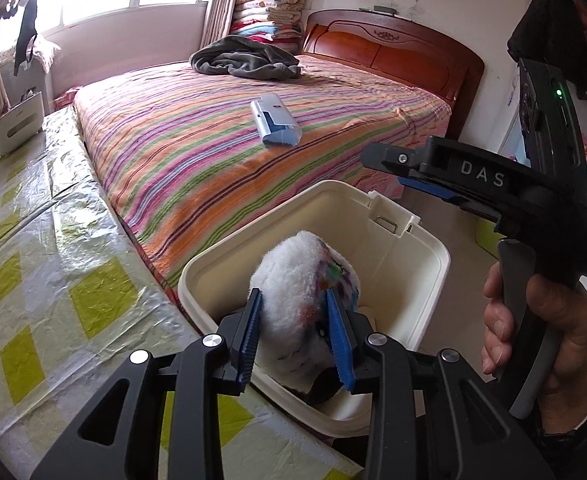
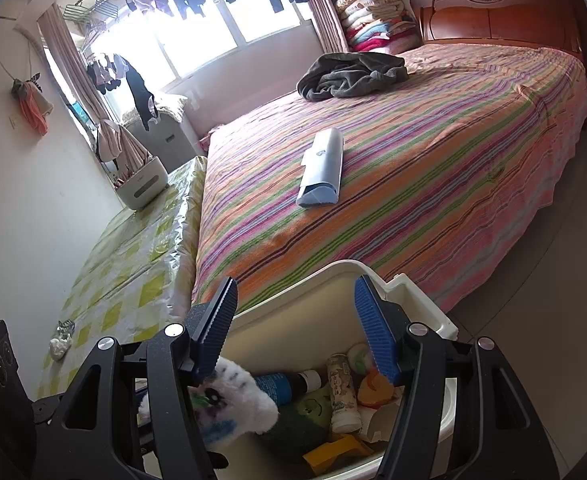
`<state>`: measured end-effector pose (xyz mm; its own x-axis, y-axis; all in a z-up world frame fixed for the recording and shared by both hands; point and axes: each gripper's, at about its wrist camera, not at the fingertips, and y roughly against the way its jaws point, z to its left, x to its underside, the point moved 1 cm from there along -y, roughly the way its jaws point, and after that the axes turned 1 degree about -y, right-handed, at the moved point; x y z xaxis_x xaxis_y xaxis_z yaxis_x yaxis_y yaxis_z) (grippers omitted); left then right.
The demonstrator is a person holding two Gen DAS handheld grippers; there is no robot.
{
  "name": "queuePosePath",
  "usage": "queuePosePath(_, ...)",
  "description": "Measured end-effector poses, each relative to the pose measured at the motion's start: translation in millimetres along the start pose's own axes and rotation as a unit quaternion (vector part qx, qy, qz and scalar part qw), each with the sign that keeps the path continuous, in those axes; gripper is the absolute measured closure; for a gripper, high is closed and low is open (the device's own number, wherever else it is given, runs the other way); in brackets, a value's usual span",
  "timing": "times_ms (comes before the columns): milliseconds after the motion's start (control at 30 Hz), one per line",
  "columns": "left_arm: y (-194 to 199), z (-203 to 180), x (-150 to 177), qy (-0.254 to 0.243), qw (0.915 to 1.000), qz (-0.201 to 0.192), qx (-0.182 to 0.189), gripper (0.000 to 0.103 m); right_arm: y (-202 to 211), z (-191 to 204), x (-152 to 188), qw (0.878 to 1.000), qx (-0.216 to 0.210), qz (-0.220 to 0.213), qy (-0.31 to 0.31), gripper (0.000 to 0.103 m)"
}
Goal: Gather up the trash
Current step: 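Open both tools to drop the plush toy and orange peel into the bin, then move both open tools back to the table toward the tissue and blister pack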
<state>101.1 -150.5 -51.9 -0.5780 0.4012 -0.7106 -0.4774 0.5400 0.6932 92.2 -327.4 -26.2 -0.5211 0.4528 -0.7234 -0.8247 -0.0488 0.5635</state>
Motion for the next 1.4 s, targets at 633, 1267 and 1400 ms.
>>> queuePosePath(633, 38, 1, -6, -0.021, 0.9947, -0.065, -0.077, 0.022, -5, 10, 3, 1.0, -0.01, 0.005, 0.013, 0.042)
queuePosePath(1267, 92, 101, 14, 0.073, 0.981, -0.088, -0.156, 0.022, -25, 98, 28, 0.995, -0.067, 0.035, 0.072, 0.04)
queuePosePath(1400, 112, 137, 23, 0.11, 0.9715, -0.101, -0.184, 0.022, -33, 123, 36, 0.992, -0.082, 0.047, 0.086, 0.04)
